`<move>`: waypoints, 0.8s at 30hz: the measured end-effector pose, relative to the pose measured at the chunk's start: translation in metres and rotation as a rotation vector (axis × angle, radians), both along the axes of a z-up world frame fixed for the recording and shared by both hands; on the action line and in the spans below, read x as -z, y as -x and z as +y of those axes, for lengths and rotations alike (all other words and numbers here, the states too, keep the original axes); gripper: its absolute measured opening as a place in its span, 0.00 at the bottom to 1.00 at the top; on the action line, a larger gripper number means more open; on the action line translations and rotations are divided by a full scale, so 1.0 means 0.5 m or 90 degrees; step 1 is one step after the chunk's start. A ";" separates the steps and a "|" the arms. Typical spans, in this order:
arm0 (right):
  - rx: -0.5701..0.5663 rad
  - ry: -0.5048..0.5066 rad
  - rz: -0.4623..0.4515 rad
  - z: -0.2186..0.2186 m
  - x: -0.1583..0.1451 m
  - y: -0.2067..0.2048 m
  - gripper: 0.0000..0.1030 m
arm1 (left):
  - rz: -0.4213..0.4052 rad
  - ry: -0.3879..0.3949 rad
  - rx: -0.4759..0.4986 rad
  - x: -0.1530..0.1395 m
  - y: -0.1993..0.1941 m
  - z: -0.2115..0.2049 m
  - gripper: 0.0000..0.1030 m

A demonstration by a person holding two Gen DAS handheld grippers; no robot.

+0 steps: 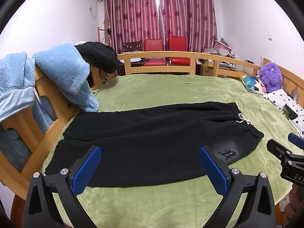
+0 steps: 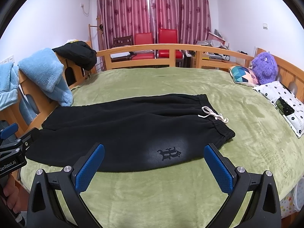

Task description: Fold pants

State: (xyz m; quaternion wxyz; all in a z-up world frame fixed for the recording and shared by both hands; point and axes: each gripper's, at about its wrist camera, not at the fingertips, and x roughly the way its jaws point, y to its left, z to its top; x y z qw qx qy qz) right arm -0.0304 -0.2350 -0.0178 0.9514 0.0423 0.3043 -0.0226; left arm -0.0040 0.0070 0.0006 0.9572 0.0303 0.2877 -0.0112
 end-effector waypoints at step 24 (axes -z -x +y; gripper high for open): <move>0.010 0.007 0.000 -0.013 0.005 0.004 1.00 | 0.006 0.008 0.010 0.010 0.001 -0.007 1.00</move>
